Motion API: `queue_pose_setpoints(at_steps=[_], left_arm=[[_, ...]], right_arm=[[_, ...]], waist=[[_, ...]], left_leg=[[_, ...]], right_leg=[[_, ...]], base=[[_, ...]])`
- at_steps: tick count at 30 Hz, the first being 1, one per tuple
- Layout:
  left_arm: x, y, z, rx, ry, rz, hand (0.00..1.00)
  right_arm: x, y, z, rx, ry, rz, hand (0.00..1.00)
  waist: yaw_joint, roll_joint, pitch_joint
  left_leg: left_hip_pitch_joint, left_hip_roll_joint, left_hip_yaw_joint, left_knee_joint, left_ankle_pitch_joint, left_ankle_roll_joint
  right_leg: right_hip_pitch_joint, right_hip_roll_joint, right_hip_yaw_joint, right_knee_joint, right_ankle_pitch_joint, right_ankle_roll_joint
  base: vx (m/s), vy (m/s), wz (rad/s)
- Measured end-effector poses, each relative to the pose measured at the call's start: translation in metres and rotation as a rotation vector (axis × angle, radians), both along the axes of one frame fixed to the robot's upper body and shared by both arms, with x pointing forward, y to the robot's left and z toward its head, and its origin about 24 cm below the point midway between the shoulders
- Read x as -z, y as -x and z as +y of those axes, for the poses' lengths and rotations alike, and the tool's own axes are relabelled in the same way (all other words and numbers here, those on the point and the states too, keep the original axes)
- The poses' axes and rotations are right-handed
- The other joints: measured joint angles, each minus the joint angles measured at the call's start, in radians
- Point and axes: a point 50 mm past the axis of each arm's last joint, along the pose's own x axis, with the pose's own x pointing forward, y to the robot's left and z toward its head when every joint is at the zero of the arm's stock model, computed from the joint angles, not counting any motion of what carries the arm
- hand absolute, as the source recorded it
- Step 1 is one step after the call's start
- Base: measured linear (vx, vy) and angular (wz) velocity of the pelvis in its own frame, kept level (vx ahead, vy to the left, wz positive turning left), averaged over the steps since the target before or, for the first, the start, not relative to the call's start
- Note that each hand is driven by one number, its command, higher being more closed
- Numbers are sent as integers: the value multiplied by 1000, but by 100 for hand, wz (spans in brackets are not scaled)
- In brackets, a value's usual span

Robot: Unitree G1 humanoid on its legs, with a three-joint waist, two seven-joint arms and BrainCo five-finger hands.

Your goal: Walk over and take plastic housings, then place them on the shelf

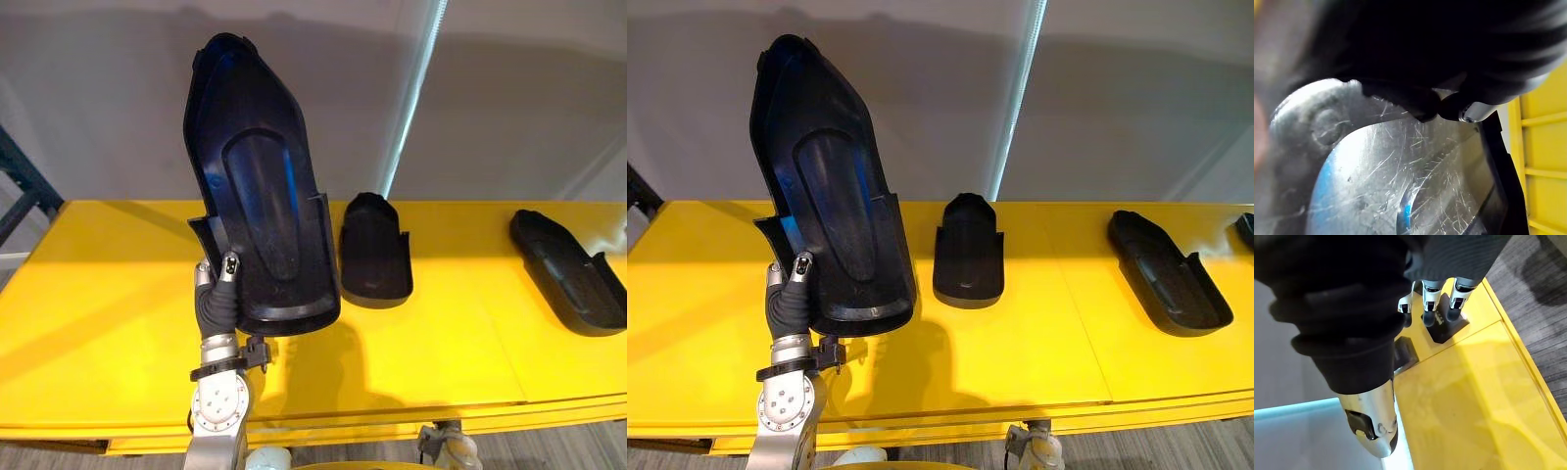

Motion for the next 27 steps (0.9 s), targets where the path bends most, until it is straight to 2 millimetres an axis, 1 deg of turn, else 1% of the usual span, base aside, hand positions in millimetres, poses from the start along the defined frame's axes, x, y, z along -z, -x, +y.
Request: queue_pose_setpoints(at_steps=[1,2,3,4,5,6,7,8,9,10,11,12,13,14,15,16,17,18,19,20,21,22,23,26,27], left_arm=[[1,0,-1,6,3,2,100],[3,-1,-3,13,6,10,100],[3,-1,-4,19,8,11,100],[5,-3,-7,29,13,16,100],[10,-7,-9,37,20,33,100],[13,-10,-10,44,17,43,100],[18,-15,-7,42,-3,64,100],[24,-18,-4,29,2,92,100],[26,-18,-3,29,-1,103,100],[26,-18,-3,34,-12,107,100],[24,-18,-3,41,-20,100,100],[21,-17,-2,41,-25,84,100],[19,-16,-1,41,-25,76,100],[17,-16,-1,40,-25,68,100],[12,-14,-1,34,-21,44,100],[9,-14,-1,32,-13,33,100],[9,-14,-2,31,-8,30,100],[8,-14,-4,28,6,25,100],[8,-14,-5,25,11,23,100],[7,-14,-6,24,14,22,100],[7,-15,-7,19,8,22,100],[9,-14,-8,18,3,34,100],[9,-14,-8,17,-4,35,100],[12,-12,-6,11,-14,50,100],[12,-12,-6,11,-15,50,100]], right_arm=[[-1,0,-5,-2,14,0,0],[0,3,-9,5,25,11,0],[1,3,-12,15,29,15,0],[4,11,-20,37,39,44,0],[8,21,-27,51,56,87,0],[10,26,-30,66,58,111,0],[18,32,-16,82,9,151,0],[21,34,-1,73,-32,165,0],[22,34,5,74,-49,166,0],[22,32,9,61,-57,163,0],[21,31,8,56,-51,158,0],[18,26,7,39,-38,138,0],[16,22,7,31,-33,125,0],[15,19,7,22,-29,114,0],[14,12,13,-6,-39,100,0],[14,12,16,-31,-49,100,0],[14,13,17,-34,-52,102,0],[15,14,17,-32,-52,104,0],[15,14,16,-31,-49,105,0],[15,14,15,-31,-48,106,0],[15,15,15,-25,-49,107,0],[16,18,15,-21,-52,115,0],[17,20,16,-20,-56,119,0],[16,20,16,-19,-55,119,0],[17,20,16,-19,-56,120,0]], waist=[[-12,-1,0],[-28,3,-4],[-31,6,-11],[-48,29,-23],[-63,57,-37],[-69,68,-46],[-75,21,-34],[-70,11,-19],[-70,4,-17],[-58,-1,-8],[-47,5,-3],[-43,-3,-7],[-43,3,-3],[-44,-1,-4],[-43,15,6],[-45,12,6],[-46,12,7],[-48,10,6],[-50,10,6],[-50,11,6],[-49,5,3],[-49,34,6],[-47,40,4],[-46,44,-7],[-47,41,-11]], left_leg=[[-3,61,23,69,-23,-8],[8,117,22,84,-23,-11],[12,139,20,77,-22,-13],[14,179,-4,30,-4,-37],[36,180,-32,-53,14,-135],[50,164,-36,-84,-12,-184],[41,114,-30,-87,-9,-177],[29,94,-27,-61,-14,-163],[21,91,-25,-40,-22,-152],[18,89,-16,4,-47,-135],[16,87,-6,36,-71,-124],[13,79,12,72,-104,-97],[12,72,21,75,-120,-84],[13,63,35,74,-126,-74],[23,58,49,67,-136,-47],[31,58,39,61,-134,-38],[37,53,37,59,-133,-37],[43,31,36,42,-127,-27],[42,11,35,33,-124,-26],[41,1,33,32,-123,-30],[40,-12,31,38,-120,-35],[35,-7,9,44,-117,-39],[34,-3,5,45,-110,-38],[40,10,5,38,-99,-49],[41,10,5,31,-96,-50]], right_leg=[[-4,-30,1,13,0,1],[-13,-55,-1,11,3,19],[-22,-68,-3,8,8,36],[-30,-79,-3,2,28,75],[-40,-88,-6,-7,52,118],[-32,-98,-7,-26,71,134],[-18,-137,-3,-82,127,125],[-2,-141,-5,-130,208,106],[3,-143,-5,-141,245,104],[0,-151,1,-131,293,100],[-3,-158,0,-120,314,79],[-9,-175,-10,-108,344,38],[-14,-182,-7,-106,362,14],[-22,-191,3,-108,382,-12],[-56,-156,48,17,258,35],[-75,-92,116,126,135,68],[-81,-47,153,162,77,77],[-80,56,240,210,-42,65],[-75,104,272,200,-86,27],[-69,119,282,177,-105,-1],[-48,126,285,128,-129,-28],[-28,136,268,95,-111,-31],[-24,140,263,88,-107,-33],[-2,158,261,56,-96,-43],[1,161,262,44,-89,-43]], base=[[-99,248,-13],[-128,279,-8],[-121,383,1],[-39,474,18],[5,612,32],[27,537,43],[-14,574,22],[-37,440,14],[-66,481,-11],[-62,299,-16],[-121,426,-33],[-131,335,-27],[-154,321,-25],[-173,250,-26],[-173,208,-23],[-127,149,-14],[-92,41,4],[-92,34,13],[-99,36,16],[-29,8,18],[7,10,22],[16,5,21],[12,-1,17],[55,-48,-1],[68,-36,-4]])
